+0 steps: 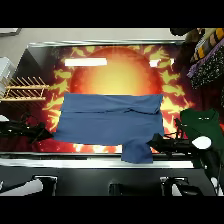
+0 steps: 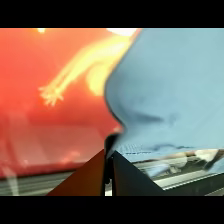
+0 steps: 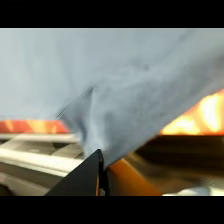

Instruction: Fold the clothes and pants, and hang the long-sleeved shirts on hangers.

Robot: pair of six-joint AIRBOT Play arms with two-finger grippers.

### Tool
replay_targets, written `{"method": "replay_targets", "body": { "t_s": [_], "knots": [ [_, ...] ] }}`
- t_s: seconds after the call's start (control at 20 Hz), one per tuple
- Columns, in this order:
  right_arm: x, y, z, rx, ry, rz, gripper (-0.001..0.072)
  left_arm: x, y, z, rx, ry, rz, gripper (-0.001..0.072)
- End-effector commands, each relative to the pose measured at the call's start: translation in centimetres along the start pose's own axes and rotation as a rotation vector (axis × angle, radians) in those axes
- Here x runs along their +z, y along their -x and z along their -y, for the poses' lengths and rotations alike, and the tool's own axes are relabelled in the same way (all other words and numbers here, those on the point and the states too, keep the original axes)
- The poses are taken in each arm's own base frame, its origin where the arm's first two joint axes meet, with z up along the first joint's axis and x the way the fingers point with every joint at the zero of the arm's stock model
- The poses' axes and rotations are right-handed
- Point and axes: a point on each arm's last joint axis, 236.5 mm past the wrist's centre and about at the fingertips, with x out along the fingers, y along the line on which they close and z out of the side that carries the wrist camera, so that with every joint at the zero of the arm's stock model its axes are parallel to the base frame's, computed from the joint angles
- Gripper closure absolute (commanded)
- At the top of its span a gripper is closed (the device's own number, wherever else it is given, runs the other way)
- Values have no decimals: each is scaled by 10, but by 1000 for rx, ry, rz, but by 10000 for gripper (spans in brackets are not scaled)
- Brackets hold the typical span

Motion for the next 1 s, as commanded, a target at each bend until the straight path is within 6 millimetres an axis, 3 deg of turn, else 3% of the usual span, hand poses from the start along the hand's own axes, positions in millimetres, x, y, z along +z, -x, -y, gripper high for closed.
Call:
{"method": "replay_targets", "body": {
  "t_s": [0.0, 0.15, 0.25, 0.45, 0.75, 0.95],
  "knots": [
    [-30, 24, -9, -18, 21, -26, 684, -7, 36, 25, 4, -11, 126, 694],
    [-53, 43, -12, -34, 15, 8, 685, -20, 62, 43, 9, -47, 216, 695],
    [-47, 50, -19, -10, 28, 90, 686, -17, 69, 51, -1, -39, 254, 696],
    [20, 50, -29, -4, 81, 233, 686, 27, 71, 80, -13, -111, 329, 696],
    [143, 28, -32, -70, 137, 254, 685, 116, 51, 123, -5, -203, 332, 696],
    [202, 19, -38, -79, 134, 280, 685, 164, 33, 146, -7, -249, 317, 696]
  ]
}}
